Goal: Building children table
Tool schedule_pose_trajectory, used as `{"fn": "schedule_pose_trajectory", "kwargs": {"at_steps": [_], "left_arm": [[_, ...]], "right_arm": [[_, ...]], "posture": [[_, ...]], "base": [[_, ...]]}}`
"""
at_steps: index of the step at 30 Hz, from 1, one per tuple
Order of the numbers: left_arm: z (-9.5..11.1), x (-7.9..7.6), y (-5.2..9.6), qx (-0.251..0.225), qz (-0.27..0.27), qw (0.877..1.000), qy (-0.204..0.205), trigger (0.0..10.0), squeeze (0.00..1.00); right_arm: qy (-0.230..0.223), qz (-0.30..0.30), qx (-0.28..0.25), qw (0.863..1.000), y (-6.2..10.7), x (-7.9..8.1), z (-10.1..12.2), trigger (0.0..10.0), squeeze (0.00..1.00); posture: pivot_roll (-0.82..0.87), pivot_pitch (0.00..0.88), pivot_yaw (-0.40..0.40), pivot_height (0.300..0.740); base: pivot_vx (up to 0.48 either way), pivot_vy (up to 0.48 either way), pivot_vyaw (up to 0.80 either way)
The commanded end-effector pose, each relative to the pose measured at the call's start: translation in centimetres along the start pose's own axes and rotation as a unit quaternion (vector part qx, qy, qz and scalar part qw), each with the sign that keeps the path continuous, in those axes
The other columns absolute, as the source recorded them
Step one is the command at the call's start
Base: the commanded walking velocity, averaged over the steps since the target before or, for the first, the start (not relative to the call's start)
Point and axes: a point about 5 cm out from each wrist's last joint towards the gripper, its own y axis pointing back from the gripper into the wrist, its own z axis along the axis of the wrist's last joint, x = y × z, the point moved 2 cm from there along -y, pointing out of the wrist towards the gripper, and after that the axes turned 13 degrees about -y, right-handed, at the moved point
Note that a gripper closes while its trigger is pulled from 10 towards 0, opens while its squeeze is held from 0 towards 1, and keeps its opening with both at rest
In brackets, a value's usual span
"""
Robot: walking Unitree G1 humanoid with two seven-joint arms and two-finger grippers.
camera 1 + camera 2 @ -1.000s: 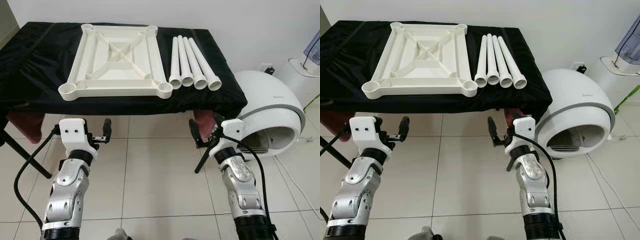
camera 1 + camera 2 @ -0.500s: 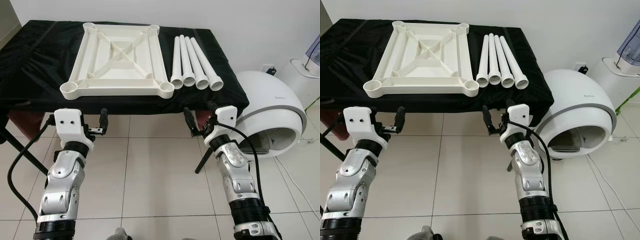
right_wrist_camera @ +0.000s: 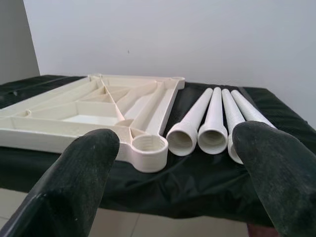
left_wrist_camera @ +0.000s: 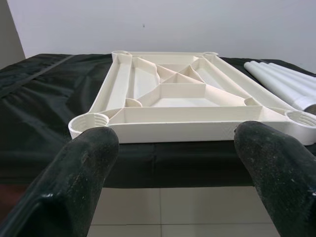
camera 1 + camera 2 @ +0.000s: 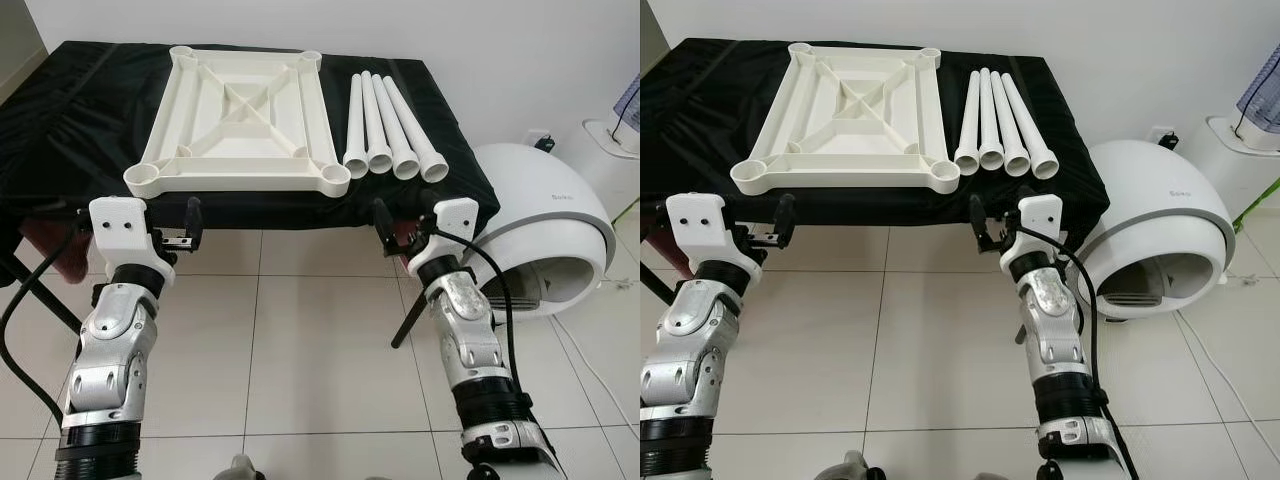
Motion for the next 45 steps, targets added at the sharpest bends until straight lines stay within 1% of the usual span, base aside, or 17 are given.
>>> {"fn": "schedule_pose_trajectory", "kwargs": {"at_steps": [1, 12, 18, 45], "left_arm": [[-0.02, -0.01, -0.26, 0.001, -0.001, 1.000, 0.008, 10.0, 0.00], [0.07, -0.12, -0.63, -0.002, -0.004, 1.000, 0.012, 10.0, 0.00], [0.10, -0.18, -0.82, -0.004, -0.006, 1.000, 0.014, 10.0, 0.00], [0.19, -0.27, -0.72, -0.006, -0.011, 1.000, 0.016, 10.0, 0.00]], "right_arm": [[-0.005, -0.002, -0.005, 1.000, -0.11, -0.09, 0.05, 10.0, 0.00], [0.002, -0.005, -0.014, 1.000, -0.26, -0.36, 0.31, 10.0, 0.00], [0.007, -0.006, -0.017, 1.000, -0.31, -0.52, 0.41, 10.0, 0.00], [0.008, 0.001, -0.013, 1.000, -0.25, -0.33, 0.10, 10.0, 0.00]], "posture": [[0.04, 0.000, -0.011, 0.740], [0.03, 0.000, -0.012, 0.740], [0.03, 0.000, -0.014, 0.740], [0.04, 0.000, -0.019, 0.740]], "base": [[0.000, 0.000, 0.00], [0.000, 0.000, 0.00], [0.257, 0.000, 0.00], [0.275, 0.000, 0.00]]}}
